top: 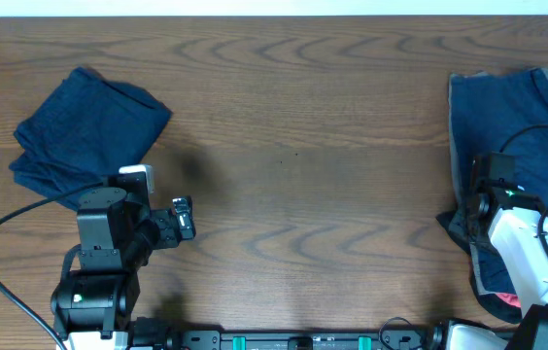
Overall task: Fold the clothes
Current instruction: 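Reach the right gripper into the clothes pile and grasp the navy shorts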
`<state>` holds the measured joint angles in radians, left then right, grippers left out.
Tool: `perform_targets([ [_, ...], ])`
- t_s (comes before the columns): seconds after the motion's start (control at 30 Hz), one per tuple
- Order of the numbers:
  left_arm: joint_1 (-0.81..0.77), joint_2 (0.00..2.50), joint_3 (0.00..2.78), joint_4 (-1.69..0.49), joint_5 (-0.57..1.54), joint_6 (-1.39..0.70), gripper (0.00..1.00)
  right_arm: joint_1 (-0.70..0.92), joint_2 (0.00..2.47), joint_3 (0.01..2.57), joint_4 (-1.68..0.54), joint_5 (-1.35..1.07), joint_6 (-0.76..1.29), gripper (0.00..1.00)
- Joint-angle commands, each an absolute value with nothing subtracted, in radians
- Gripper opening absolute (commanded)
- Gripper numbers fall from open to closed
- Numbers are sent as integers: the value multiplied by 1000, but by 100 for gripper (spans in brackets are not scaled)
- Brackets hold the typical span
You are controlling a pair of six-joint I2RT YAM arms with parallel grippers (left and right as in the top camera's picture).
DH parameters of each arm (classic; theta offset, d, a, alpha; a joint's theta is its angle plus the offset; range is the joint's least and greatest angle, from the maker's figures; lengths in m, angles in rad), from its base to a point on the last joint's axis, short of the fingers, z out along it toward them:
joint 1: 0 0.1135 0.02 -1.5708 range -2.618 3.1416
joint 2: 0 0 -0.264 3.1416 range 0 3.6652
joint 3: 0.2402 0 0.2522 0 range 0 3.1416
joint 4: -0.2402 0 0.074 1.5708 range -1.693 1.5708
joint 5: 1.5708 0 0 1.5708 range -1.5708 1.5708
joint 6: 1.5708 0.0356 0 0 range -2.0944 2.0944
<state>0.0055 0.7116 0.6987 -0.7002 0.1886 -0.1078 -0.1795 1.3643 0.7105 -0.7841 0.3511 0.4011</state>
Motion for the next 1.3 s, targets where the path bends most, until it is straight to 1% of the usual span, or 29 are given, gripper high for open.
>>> perform_targets([
  [0.0, 10, 711, 723, -703, 198, -113, 98, -184, 1365, 724, -782, 358, 403, 18],
  [0.17, 10, 711, 723, -703, 198, -113, 98, -184, 1365, 727, -781, 358, 404, 16],
  [0.4, 10, 711, 723, -703, 198, -113, 98, -184, 1365, 731, -781, 358, 403, 17],
  [0.53, 10, 711, 723, -703, 198, -113, 98, -184, 1365, 743, -793, 358, 403, 7],
  [0.73, 10, 711, 723, -702, 198, -113, 98, -184, 1363, 772, -813, 358, 403, 8],
  [0.8, 10, 711, 723, -702, 198, -113, 98, -184, 1361, 775, -813, 358, 403, 4],
  [0.87, 10, 711, 723, -702, 198, -113, 98, -184, 1361, 775, -816, 358, 403, 2],
  [1.03, 10, 711, 723, -702, 198, -113, 98, -184, 1357, 789, -836, 350, 397, 1],
  [1.13, 10, 711, 723, -702, 198, -113, 98, -184, 1352, 843, -888, 307, 361, 1],
  [1.2, 10, 711, 723, -702, 198, -113, 98, -184, 1347, 909, -922, 234, 306, 1],
  [1.27, 10, 711, 723, -702, 198, -113, 98, -182, 1342, 998, -952, 66, 181, 1],
])
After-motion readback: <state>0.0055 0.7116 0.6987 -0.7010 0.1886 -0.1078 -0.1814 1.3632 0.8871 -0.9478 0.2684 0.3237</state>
